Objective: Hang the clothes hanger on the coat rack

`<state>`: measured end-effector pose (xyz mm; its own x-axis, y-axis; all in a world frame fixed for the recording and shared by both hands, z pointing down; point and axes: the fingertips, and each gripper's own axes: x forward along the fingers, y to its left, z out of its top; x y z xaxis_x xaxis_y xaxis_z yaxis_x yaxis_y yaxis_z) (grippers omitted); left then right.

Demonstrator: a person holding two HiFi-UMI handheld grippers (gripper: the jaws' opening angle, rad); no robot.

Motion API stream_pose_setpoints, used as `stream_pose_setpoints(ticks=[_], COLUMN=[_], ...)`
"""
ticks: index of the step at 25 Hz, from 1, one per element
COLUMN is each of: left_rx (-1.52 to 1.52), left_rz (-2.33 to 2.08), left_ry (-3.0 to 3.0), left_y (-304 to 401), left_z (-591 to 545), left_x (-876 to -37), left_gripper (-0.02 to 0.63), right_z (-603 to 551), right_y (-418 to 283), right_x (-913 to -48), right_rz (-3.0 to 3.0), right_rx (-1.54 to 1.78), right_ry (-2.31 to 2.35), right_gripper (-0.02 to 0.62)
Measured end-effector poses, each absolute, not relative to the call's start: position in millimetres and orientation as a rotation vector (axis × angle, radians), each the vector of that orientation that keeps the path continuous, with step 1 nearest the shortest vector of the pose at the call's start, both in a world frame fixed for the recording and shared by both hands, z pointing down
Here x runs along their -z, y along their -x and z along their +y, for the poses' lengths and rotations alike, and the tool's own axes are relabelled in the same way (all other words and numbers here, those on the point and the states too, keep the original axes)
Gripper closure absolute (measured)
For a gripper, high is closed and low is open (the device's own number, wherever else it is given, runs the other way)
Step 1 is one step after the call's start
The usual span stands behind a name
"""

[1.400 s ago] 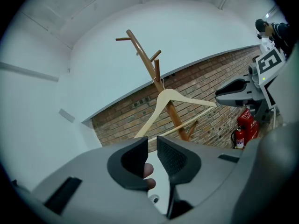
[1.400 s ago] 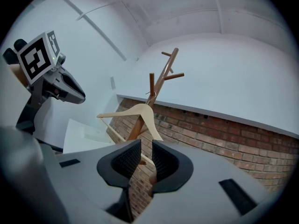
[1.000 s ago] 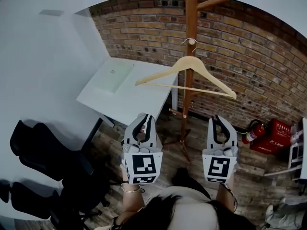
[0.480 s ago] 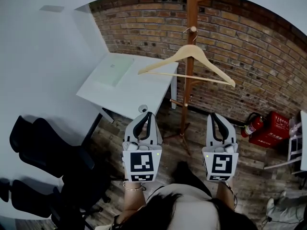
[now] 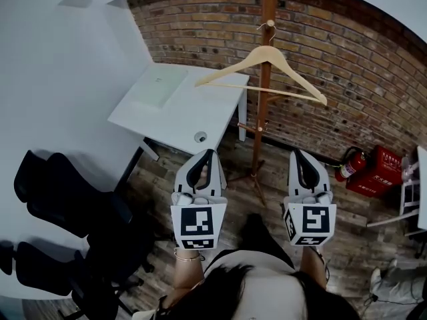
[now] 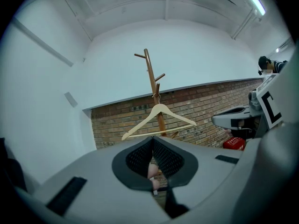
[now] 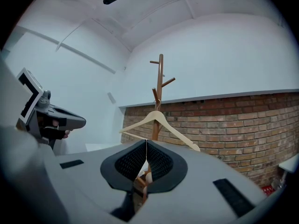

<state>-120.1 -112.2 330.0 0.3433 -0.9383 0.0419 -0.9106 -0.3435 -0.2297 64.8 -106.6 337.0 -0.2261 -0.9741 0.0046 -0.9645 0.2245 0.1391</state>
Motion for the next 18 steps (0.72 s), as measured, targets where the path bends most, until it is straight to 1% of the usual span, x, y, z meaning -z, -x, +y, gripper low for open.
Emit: stream_pose_setpoints(ticks=[12, 18], left_rx=[0.189, 0.232], left_rz=[1.707, 1.654], left_ry=[2.546, 2.568], left_y=[104.6, 94.8], left_z=[-75.7, -57.2], left_x=[-340.5, -343.9], left_gripper=[0.595, 0.595], right_z=[-70.9, -51.4], right_y=[-70.9, -75.2], right_x=[-342.2, -347.4], right_rz=[-2.414, -2.395], right_rx=[0.053, 0.027], right_ry=[-1.911, -1.921], right_gripper=[0.558, 0.558])
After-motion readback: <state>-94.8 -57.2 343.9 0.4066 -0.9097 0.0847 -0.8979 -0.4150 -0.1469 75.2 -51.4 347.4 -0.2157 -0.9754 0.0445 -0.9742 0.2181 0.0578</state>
